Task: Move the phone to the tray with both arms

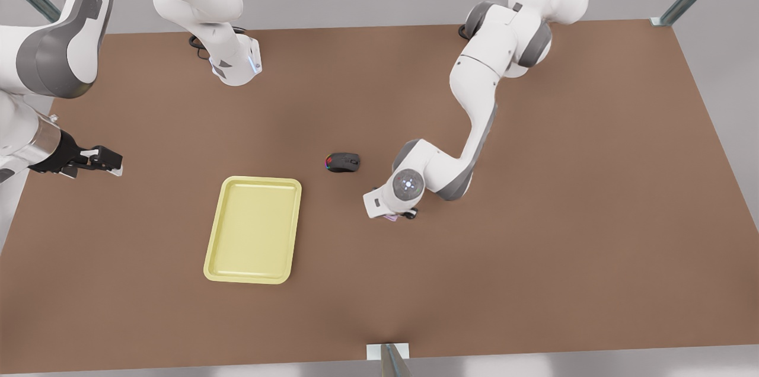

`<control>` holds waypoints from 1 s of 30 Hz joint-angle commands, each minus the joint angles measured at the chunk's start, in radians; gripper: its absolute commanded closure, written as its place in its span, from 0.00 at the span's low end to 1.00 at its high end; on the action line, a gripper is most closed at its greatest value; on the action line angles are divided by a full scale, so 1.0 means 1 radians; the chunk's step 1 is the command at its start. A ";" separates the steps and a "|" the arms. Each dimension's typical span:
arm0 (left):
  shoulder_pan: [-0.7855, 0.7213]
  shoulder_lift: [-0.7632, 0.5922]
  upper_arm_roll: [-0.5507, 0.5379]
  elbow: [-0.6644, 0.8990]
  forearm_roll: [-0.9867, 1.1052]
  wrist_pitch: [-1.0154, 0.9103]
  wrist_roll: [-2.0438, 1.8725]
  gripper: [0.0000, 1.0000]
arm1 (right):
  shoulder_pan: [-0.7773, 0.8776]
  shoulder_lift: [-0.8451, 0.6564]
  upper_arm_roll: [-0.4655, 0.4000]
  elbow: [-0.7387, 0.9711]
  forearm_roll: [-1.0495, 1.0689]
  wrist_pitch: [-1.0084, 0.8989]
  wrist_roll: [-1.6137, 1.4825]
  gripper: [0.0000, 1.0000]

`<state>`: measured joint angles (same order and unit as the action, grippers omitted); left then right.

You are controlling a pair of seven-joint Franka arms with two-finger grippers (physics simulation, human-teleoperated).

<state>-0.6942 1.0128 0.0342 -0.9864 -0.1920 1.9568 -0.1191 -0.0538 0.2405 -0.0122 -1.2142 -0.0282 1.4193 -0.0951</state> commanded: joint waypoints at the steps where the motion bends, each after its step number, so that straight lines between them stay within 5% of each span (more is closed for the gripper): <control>1: -0.022 0.040 -0.002 0.041 0.002 0.027 -0.800 0.18 | 0.000 -0.001 0.000 0.001 0.001 0.001 0.000 0.00; 10: -0.097 0.190 0.007 0.158 0.008 0.183 -0.857 0.17 | 0.002 -0.001 0.000 -0.001 0.001 0.001 0.000 0.00; 12: -0.110 0.208 0.007 0.158 0.008 0.231 -0.866 0.00 | 0.002 -0.001 0.000 -0.001 0.001 0.001 0.000 0.00; 17: -0.117 0.182 0.013 0.173 0.008 0.202 -0.921 0.00 | 0.002 0.000 0.000 -0.001 0.001 0.001 0.000 0.00; 22: -0.004 -0.051 0.164 0.157 0.069 -0.269 -0.458 0.00 | 0.002 -0.001 0.000 -0.001 0.001 0.001 0.000 0.00; 27: 0.243 -0.336 0.248 0.036 0.075 -0.460 0.053 0.00 | 0.014 -0.001 0.024 -0.001 0.014 0.007 0.001 0.00; 30: 0.453 -0.637 0.021 -0.190 0.220 -0.461 0.122 0.00 | 0.235 0.000 0.041 -0.002 -0.002 0.006 0.336 0.00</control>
<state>-0.2781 0.4258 0.1077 -1.1475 -0.0618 1.6342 -0.4800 0.1230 0.2444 0.0253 -1.2164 -0.0222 1.4229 -0.0571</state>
